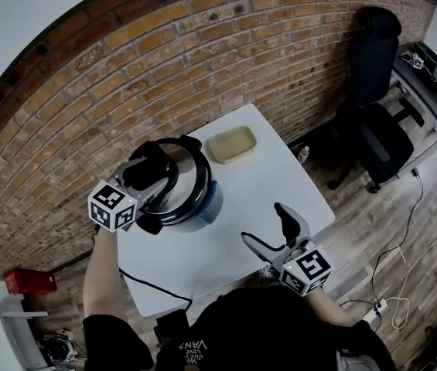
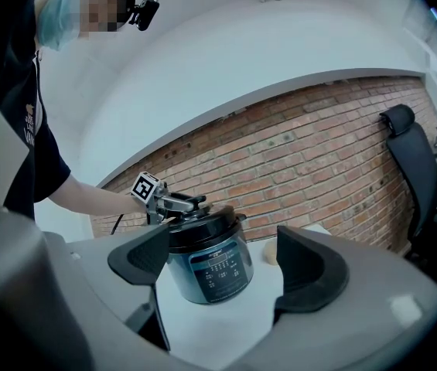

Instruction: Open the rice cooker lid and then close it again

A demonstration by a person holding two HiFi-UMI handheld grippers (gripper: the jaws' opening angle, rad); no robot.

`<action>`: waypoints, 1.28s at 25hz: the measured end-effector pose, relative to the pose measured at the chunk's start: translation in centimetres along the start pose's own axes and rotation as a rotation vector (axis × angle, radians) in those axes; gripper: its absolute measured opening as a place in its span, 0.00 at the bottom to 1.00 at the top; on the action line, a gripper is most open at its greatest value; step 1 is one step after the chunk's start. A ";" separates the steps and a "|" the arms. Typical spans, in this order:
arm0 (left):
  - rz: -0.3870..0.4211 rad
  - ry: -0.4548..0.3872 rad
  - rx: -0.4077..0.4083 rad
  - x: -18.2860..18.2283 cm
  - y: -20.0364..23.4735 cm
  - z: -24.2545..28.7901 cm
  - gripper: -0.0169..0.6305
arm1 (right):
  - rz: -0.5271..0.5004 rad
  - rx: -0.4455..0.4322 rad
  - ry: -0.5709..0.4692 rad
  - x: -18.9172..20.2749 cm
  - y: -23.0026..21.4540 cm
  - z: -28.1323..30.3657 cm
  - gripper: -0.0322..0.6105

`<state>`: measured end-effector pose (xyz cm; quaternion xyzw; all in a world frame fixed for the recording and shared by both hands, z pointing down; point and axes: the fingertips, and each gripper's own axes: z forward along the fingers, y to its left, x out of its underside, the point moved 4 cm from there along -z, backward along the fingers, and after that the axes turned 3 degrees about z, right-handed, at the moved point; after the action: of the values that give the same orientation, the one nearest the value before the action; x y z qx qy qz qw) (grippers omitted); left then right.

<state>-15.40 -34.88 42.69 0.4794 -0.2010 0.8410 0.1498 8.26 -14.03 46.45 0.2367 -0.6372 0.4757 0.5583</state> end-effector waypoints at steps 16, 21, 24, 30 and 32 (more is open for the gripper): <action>0.027 -0.009 0.060 0.6 0.1 0.9 0.46 | 0.010 0.008 0.011 0.0 -1.2 -0.1 0.72; 0.028 -0.010 0.046 0.7 0.1 1.0 0.46 | 0.020 0.004 0.007 0.2 -1.2 0.3 0.72; 0.024 -0.009 0.032 0.7 0.0 0.9 0.46 | 0.017 -0.006 0.013 0.2 -0.9 0.6 0.72; -0.009 0.008 -0.033 0.7 0.0 0.8 0.46 | 0.025 -0.014 0.013 0.4 -0.8 0.8 0.72; -0.030 0.016 -0.072 0.7 0.0 0.8 0.46 | 0.021 -0.017 0.017 0.2 -0.8 0.9 0.72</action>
<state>-15.16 -35.21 43.69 0.4697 -0.2228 0.8348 0.1811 8.42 -15.09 46.99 0.2209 -0.6390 0.4781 0.5607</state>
